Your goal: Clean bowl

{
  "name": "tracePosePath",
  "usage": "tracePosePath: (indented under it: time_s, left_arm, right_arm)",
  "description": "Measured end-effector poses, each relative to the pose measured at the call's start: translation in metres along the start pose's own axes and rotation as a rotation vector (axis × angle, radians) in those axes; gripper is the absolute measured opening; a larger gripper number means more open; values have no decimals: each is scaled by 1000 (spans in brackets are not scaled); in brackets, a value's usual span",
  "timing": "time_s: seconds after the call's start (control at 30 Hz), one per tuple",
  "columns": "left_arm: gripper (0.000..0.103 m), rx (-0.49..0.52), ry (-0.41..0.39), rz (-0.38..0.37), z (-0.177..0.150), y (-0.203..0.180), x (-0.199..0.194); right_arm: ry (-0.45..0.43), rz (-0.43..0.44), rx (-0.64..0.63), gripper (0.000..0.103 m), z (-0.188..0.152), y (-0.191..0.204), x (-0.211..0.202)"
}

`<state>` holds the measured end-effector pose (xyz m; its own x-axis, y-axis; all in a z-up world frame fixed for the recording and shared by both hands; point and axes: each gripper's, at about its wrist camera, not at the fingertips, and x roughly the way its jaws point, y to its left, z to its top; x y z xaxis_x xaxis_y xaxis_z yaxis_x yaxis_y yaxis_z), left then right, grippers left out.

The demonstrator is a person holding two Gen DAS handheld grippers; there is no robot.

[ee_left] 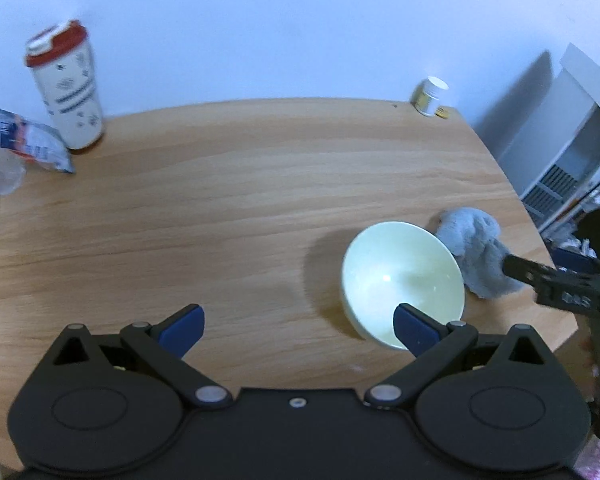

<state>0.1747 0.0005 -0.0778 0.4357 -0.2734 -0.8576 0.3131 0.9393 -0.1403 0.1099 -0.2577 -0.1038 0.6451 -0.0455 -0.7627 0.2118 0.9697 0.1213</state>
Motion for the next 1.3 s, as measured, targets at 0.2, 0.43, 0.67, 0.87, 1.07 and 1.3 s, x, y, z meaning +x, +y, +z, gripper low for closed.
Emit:
tracePosePath:
  time_s: [0.2, 0.43, 0.67, 0.87, 1.07, 1.3]
  left_arm:
    - [103, -25, -28, 26, -6, -9, -23]
    - [103, -67, -17, 67, -30, -42, -41]
    - [103, -101, -53, 96, -49, -84, -59]
    - [103, -100, -62, 124, -58, -102, -71]
    - [103, -96, -67, 148, -68, -113, -77]
    - [103, -94, -102, 152, -73, -121, -87]
  right_arm:
    - [15, 30, -18, 103, -3, 6, -37]
    - [79, 58, -10, 103, -18, -12, -69]
    - [64, 54, -42, 103, -25, -22, -107]
    - [33, 53, -84, 103, -29, -29, -131]
    - [33, 70, -81, 103, -33, -38, -141]
    - [38, 85, -82, 103, -41, -43, -143]
